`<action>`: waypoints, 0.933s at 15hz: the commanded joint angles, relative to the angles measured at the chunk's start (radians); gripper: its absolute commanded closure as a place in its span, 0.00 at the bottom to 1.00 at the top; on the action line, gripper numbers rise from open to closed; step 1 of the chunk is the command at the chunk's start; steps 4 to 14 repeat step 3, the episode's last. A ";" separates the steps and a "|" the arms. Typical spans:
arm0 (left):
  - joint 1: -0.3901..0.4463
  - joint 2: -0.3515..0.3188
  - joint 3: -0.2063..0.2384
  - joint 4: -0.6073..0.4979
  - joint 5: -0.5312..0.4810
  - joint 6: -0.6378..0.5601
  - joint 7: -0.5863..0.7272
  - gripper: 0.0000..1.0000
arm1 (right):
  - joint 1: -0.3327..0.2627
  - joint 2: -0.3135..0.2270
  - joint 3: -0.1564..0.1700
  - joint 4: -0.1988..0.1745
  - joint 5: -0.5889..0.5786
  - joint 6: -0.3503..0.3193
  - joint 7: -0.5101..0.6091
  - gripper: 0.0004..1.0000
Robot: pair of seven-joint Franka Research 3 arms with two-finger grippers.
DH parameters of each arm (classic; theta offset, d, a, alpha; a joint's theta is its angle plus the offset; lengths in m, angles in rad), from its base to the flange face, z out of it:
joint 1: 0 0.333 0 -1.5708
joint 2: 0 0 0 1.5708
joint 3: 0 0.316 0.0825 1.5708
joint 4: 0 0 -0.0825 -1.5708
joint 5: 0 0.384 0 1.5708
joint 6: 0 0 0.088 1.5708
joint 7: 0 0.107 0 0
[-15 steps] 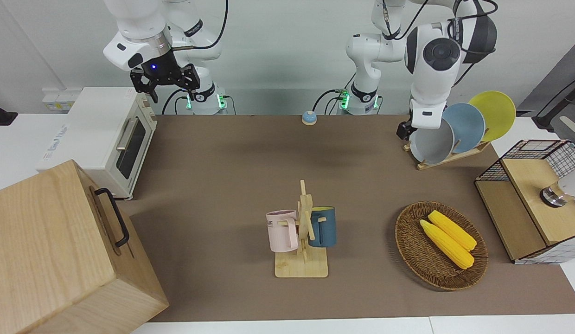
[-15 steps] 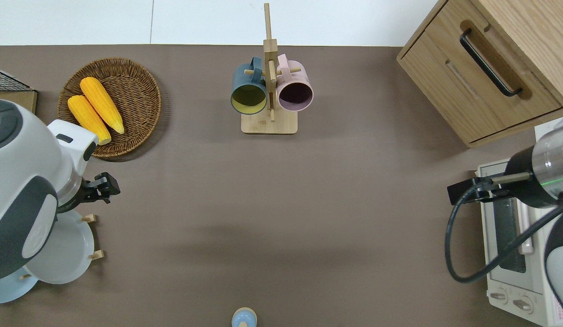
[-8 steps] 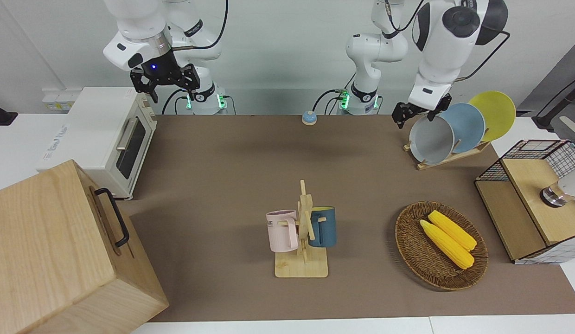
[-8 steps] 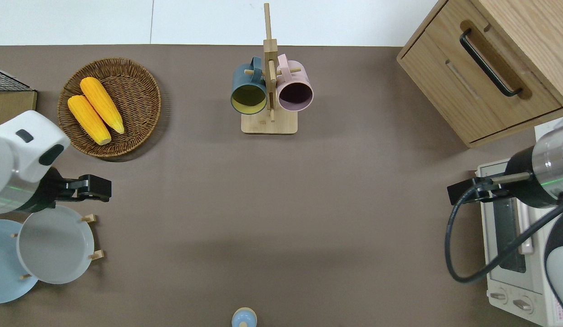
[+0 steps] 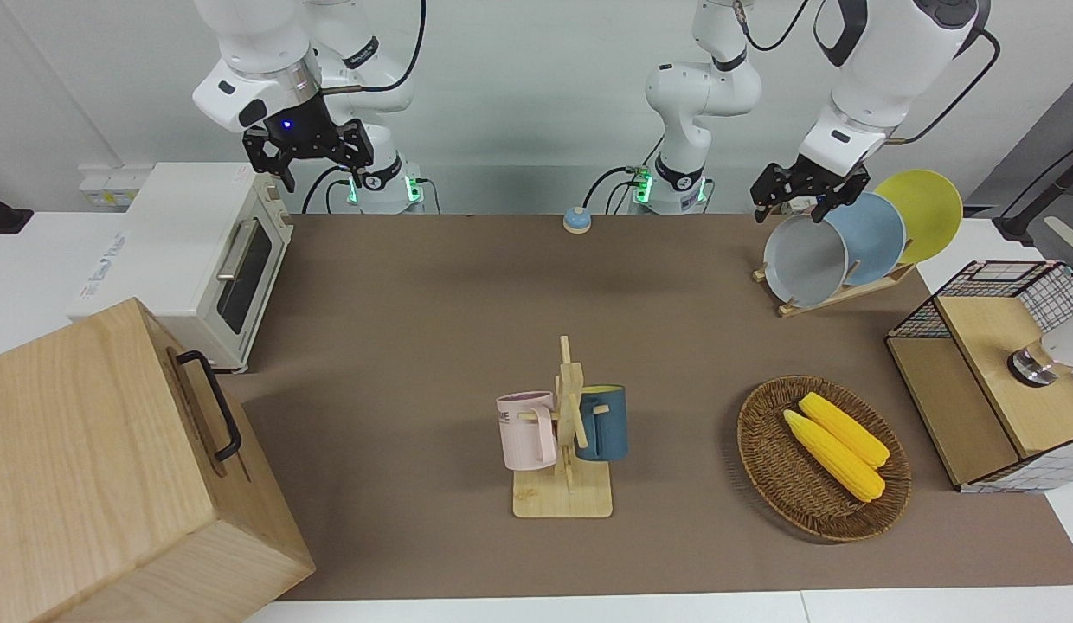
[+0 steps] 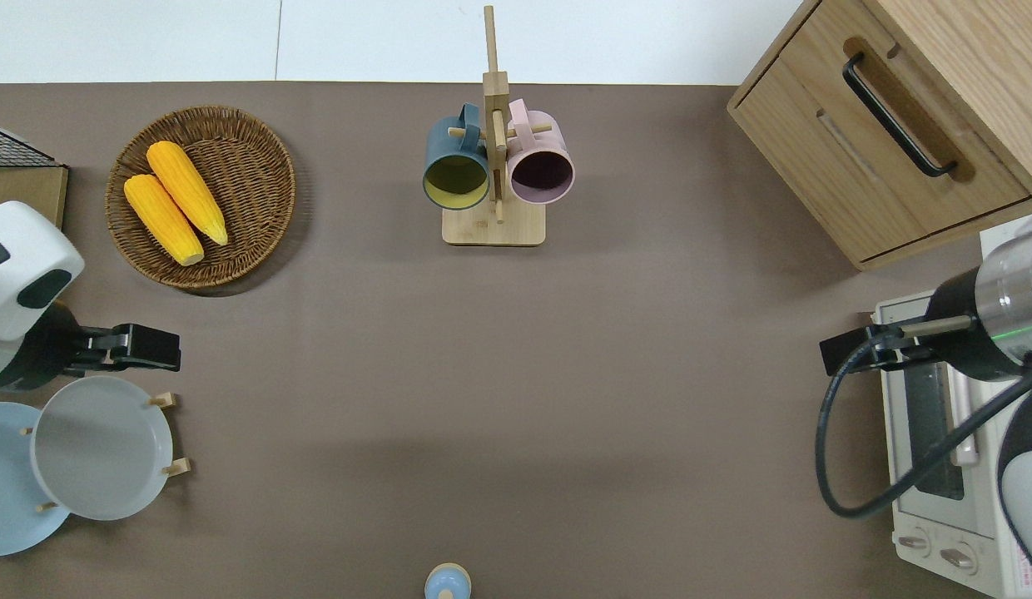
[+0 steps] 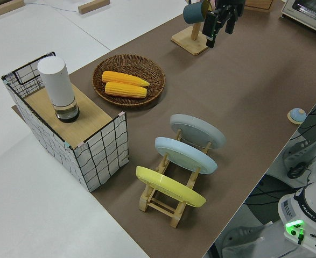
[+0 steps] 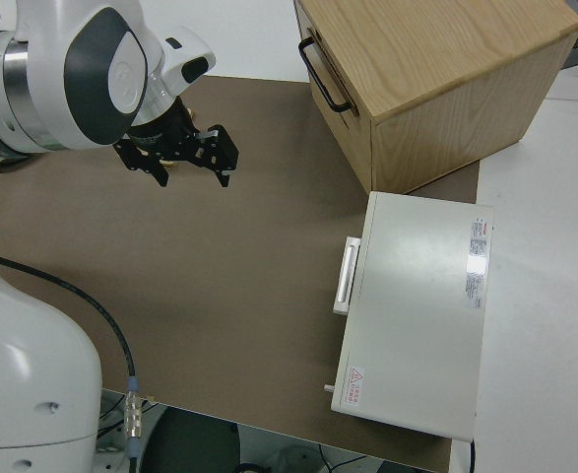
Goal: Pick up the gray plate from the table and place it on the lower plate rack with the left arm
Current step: 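Open the left gripper and withdraw it from the plate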
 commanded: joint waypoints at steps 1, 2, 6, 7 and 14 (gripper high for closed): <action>0.000 0.002 0.003 -0.002 0.049 0.007 -0.042 0.00 | -0.015 -0.005 0.007 0.006 0.004 -0.015 -0.003 0.01; -0.002 0.004 0.004 -0.003 0.043 0.009 -0.048 0.00 | -0.015 -0.005 0.007 0.006 0.004 -0.015 -0.003 0.01; 0.001 0.004 0.006 -0.005 0.045 0.028 -0.055 0.00 | -0.015 -0.005 0.007 0.006 0.004 -0.015 -0.003 0.01; 0.001 0.004 0.006 -0.005 0.045 0.028 -0.055 0.00 | -0.015 -0.005 0.007 0.006 0.004 -0.015 -0.003 0.01; 0.001 0.004 0.006 -0.005 0.045 0.028 -0.055 0.00 | -0.015 -0.005 0.007 0.006 0.004 -0.015 -0.003 0.01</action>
